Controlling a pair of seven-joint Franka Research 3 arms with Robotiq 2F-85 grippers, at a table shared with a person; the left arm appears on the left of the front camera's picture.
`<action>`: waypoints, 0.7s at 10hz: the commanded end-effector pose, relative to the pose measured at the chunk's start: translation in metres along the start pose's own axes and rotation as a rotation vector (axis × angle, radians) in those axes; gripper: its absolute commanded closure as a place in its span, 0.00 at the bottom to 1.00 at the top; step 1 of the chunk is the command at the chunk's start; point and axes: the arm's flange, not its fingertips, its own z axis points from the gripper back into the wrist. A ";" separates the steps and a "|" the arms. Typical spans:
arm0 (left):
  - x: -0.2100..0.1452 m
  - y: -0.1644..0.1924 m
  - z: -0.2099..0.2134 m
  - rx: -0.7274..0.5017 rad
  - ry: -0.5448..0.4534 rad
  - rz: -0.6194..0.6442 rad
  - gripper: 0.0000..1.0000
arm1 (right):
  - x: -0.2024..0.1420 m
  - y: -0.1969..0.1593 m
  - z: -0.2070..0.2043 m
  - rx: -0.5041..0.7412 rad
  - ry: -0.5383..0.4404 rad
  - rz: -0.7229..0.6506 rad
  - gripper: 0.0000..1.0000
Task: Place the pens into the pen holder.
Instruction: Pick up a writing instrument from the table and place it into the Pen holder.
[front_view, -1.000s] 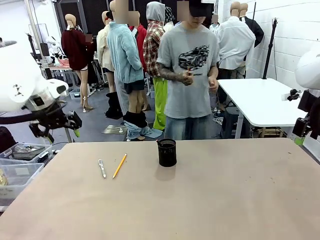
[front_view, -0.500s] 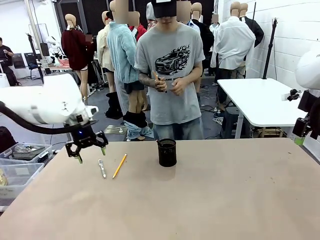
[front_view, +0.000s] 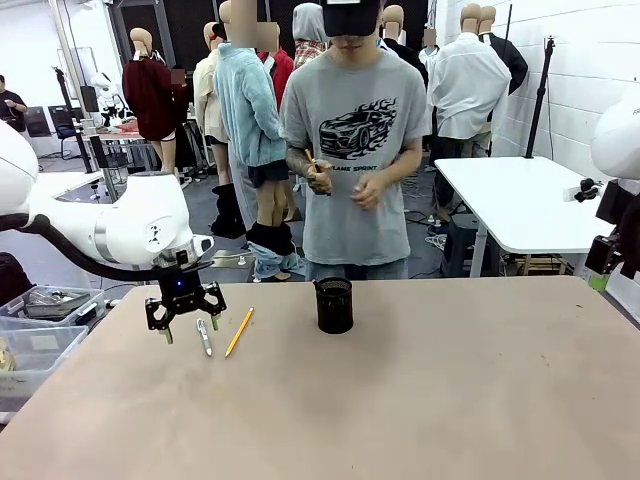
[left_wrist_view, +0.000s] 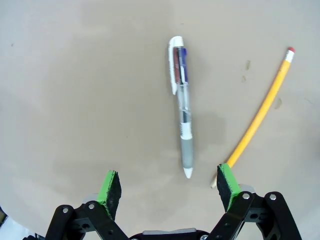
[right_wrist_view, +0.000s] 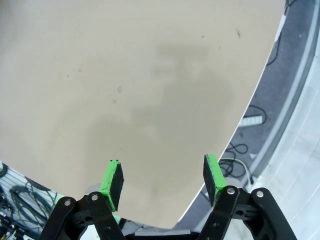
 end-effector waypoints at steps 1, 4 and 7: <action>0.010 -0.003 -0.013 -0.001 -0.014 0.033 0.00 | -0.001 -0.001 -0.003 -0.022 -0.004 0.019 0.20; 0.008 0.004 -0.016 0.001 0.004 0.014 0.00 | -0.001 -0.001 -0.003 -0.022 -0.004 0.019 0.20; 0.020 -0.001 -0.023 -0.027 -0.022 0.035 0.00 | -0.001 -0.001 -0.003 -0.022 -0.004 0.019 0.20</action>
